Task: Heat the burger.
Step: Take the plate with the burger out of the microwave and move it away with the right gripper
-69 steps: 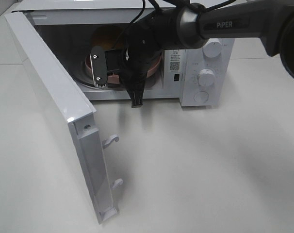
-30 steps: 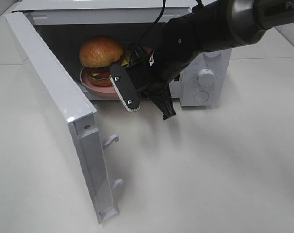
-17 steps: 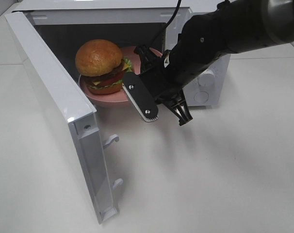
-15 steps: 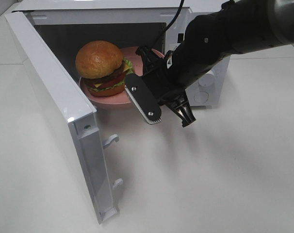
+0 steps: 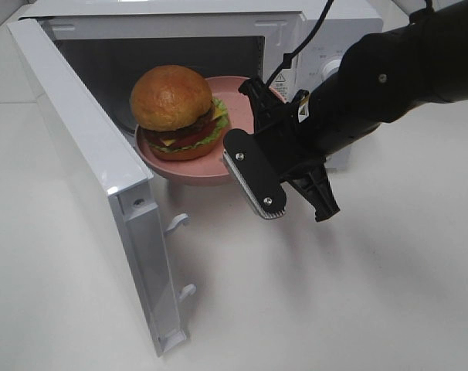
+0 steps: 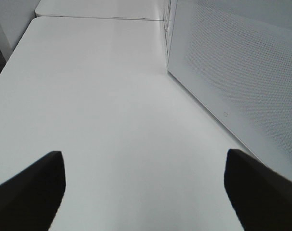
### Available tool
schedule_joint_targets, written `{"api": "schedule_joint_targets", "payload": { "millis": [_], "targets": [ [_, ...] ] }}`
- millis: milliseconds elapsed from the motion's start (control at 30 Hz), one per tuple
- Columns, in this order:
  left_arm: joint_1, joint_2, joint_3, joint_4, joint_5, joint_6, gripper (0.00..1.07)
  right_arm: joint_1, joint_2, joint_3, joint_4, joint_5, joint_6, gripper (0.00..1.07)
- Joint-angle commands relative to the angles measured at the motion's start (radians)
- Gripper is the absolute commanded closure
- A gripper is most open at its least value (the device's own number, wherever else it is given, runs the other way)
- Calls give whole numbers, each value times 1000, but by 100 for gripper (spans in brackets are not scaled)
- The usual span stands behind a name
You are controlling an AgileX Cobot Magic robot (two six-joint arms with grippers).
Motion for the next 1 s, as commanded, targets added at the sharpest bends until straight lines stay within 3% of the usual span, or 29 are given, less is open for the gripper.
{"api": "schedule_joint_targets", "payload": {
  "millis": [33, 667, 1000],
  "targets": [
    [2, -5, 0, -2, -12, -5, 25, -21, -47, 17, 42, -66, 27, 107],
    [2, -5, 0, -2, -12, -5, 25, -21, -282, 233, 50, -64, 85, 107],
    [2, -5, 0, -2, -12, -5, 25, -21, -427, 353, -57, -59, 212, 107]
  ]
}}
